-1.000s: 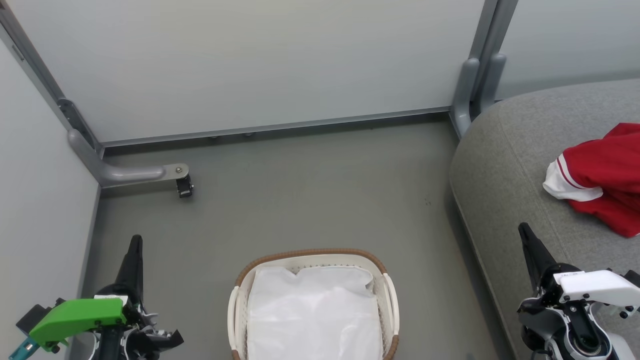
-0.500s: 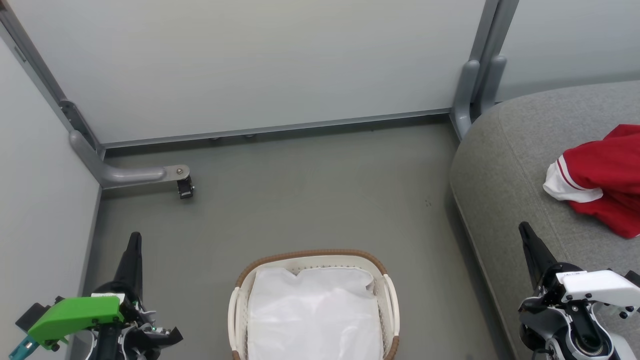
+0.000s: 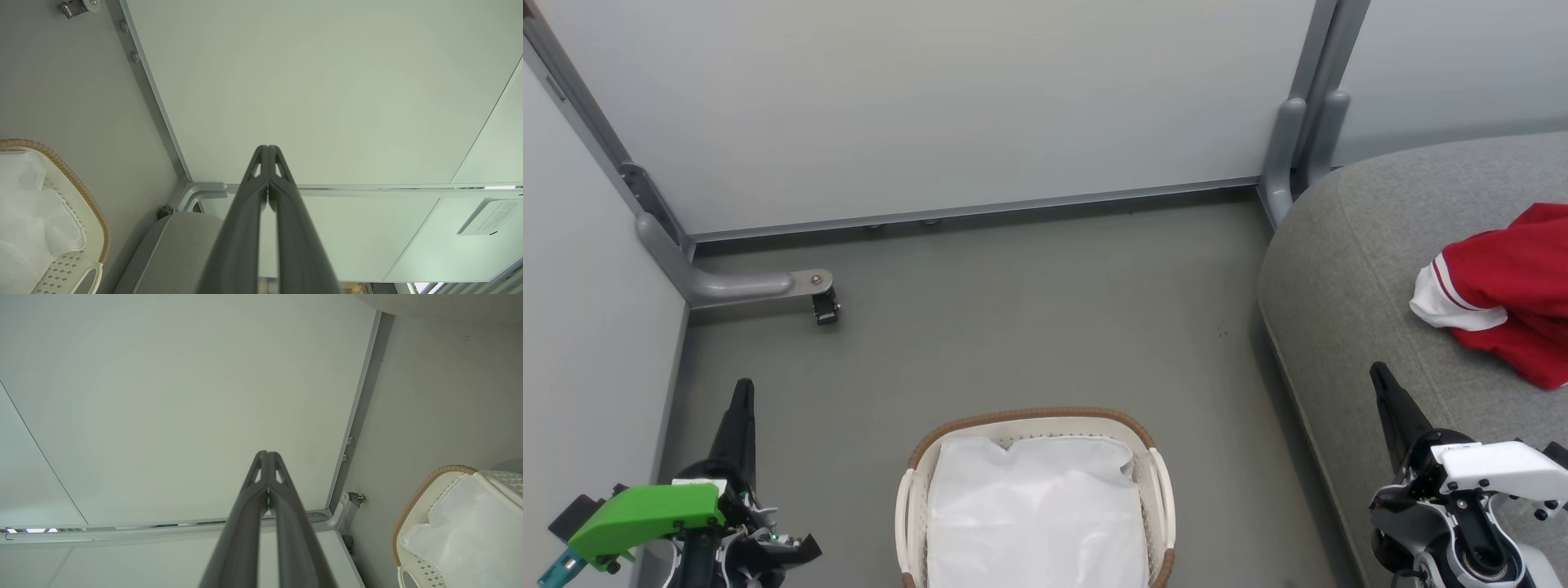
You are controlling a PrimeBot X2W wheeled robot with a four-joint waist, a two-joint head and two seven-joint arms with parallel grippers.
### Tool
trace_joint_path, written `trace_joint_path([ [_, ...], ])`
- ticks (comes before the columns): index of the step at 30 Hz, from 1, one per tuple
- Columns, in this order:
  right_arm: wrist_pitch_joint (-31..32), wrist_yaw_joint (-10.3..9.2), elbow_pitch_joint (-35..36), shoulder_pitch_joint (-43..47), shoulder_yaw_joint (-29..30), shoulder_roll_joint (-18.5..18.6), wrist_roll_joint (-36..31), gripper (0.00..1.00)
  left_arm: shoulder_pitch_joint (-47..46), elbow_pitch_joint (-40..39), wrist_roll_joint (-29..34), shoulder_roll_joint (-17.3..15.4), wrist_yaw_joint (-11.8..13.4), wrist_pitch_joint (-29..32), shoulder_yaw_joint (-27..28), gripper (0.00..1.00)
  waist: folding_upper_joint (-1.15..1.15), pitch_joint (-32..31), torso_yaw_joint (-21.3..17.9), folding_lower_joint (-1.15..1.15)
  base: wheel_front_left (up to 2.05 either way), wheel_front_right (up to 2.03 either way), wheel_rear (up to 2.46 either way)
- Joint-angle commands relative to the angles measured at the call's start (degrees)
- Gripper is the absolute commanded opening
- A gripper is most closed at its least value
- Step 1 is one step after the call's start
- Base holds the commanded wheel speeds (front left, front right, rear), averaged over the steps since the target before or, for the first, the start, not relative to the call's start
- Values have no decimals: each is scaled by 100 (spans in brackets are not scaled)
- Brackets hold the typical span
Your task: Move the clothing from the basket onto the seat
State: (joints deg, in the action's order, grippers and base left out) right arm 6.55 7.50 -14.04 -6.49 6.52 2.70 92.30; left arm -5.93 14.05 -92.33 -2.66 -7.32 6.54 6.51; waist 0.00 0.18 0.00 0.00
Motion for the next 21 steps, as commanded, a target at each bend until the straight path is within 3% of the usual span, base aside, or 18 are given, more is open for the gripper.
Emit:
trace_joint_path([
  [1,17,-2,16,60,11,34,21,0,-56,-8,-16,-40,-31,20,13,0,0,0,0,0,0,0,0],
  [21,17,-2,16,60,10,34,21,0,-55,-8,-17,-40,-31,19,12,0,0,0,0,0,0,0,0],
])
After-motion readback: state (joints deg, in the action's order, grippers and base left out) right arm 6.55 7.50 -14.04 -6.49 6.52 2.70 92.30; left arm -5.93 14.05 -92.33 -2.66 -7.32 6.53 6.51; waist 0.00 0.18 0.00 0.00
